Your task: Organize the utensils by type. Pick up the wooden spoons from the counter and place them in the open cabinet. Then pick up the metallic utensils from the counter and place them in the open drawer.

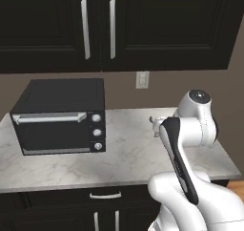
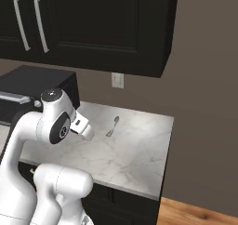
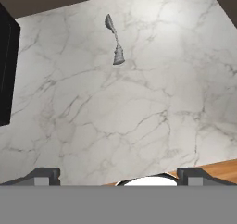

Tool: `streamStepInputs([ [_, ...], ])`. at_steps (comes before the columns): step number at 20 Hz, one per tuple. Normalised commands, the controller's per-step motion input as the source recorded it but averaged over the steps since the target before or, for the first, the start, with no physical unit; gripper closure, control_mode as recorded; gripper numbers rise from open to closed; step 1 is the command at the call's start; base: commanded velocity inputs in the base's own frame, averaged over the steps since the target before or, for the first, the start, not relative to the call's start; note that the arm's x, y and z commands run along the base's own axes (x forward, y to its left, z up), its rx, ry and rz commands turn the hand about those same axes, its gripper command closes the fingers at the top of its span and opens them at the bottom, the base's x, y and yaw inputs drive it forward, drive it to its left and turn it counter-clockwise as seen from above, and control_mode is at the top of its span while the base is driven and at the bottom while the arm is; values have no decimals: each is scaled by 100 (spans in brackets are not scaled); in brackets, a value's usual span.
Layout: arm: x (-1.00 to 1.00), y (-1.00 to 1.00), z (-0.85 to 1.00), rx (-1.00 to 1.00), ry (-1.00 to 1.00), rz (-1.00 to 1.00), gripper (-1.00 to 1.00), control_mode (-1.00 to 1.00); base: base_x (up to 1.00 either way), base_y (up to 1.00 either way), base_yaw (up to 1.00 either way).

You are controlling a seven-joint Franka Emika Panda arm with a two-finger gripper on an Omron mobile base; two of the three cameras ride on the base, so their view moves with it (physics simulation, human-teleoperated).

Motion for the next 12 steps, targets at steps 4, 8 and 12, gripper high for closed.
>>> streamStepInputs([
  [4,0,0,0,0,0,0,-100,100,0,0,0],
  [8,0,0,0,0,0,0,-100,100,0,-1,4],
  [12,10,-12,-9,-2,-12,24,-100,-100,1,-2,5],
])
